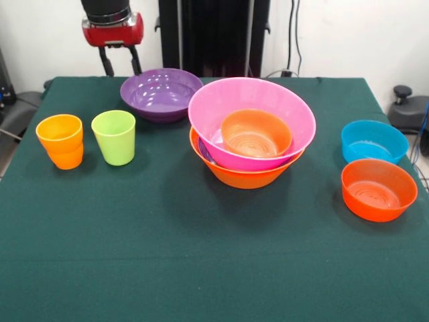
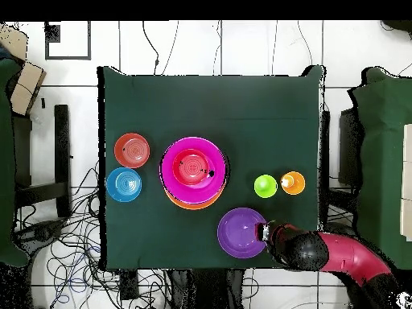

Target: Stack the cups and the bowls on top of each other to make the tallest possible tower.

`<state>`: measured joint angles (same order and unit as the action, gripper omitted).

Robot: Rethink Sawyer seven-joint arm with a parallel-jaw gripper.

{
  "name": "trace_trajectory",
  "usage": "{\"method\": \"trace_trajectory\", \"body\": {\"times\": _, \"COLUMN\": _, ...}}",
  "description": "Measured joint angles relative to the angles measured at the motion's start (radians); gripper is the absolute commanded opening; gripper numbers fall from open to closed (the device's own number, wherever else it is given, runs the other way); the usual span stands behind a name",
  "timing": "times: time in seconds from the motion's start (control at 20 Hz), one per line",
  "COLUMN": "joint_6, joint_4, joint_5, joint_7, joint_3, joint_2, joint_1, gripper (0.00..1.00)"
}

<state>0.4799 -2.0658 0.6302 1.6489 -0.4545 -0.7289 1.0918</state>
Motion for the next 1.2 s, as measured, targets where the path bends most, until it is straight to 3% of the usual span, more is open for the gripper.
{"method": "trace_trajectory", "body": {"times": 0.5, "joint_6": -0.029, "joint_4": -0.008, "joint_5": 0.017, "joint_7": 0.000, "joint_3": 0.011, "joint_2": 0.038, "joint_1": -0.006, "gripper": 1.00}}
{"method": "trace_trajectory", "body": {"times": 0.8, "joint_6": -0.123, "joint_4": 0.007, "joint_5": 0.094, "joint_7": 0.000, "joint_3": 0.027, "joint_2": 0.163, "joint_1": 0.001, "gripper": 1.00}}
{"method": "trace_trajectory", "body": {"times": 1.2, "joint_6": -0.135, "joint_4": 0.008, "joint_5": 0.108, "joint_7": 0.000, "joint_3": 0.025, "joint_2": 0.246, "joint_1": 0.065, "gripper": 1.00}}
